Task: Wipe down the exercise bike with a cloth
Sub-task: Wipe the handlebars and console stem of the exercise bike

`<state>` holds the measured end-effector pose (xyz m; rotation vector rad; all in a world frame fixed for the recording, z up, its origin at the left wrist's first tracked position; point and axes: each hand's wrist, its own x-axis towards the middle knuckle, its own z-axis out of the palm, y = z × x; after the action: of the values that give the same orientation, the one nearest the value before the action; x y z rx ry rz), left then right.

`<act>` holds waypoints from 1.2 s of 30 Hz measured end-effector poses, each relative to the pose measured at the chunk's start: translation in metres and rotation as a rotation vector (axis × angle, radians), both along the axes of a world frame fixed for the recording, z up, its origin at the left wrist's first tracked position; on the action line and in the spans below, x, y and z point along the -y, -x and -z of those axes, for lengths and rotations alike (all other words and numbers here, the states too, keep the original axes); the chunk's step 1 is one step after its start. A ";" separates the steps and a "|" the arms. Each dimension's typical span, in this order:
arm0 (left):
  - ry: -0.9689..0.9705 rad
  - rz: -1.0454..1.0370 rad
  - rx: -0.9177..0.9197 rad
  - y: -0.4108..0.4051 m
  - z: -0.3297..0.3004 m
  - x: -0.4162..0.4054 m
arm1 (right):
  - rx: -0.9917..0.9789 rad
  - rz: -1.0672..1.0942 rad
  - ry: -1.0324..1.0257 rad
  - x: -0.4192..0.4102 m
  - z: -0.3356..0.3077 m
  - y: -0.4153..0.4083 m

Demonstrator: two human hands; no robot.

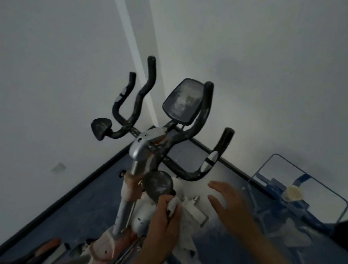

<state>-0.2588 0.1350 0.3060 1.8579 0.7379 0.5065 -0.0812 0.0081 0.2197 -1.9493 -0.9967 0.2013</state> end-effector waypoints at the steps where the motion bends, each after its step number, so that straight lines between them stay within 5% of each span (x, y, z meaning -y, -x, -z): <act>1: -0.001 0.013 -0.007 0.010 0.001 -0.011 | 0.073 -0.005 0.000 -0.010 0.002 0.000; 8: 0.004 -0.028 -0.091 0.062 0.026 -0.080 | 0.557 0.016 0.075 -0.060 -0.016 -0.033; 21: -0.405 0.300 -0.046 0.023 0.071 -0.097 | 0.575 0.031 0.089 -0.075 0.006 -0.035; 36: -0.240 -0.018 -0.068 0.013 0.074 -0.067 | 0.571 -0.074 0.036 -0.066 0.014 -0.050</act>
<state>-0.2719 0.2018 0.2321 2.1015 0.7669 0.5656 -0.0314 0.0742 0.2058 -2.0481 -1.4370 -0.3192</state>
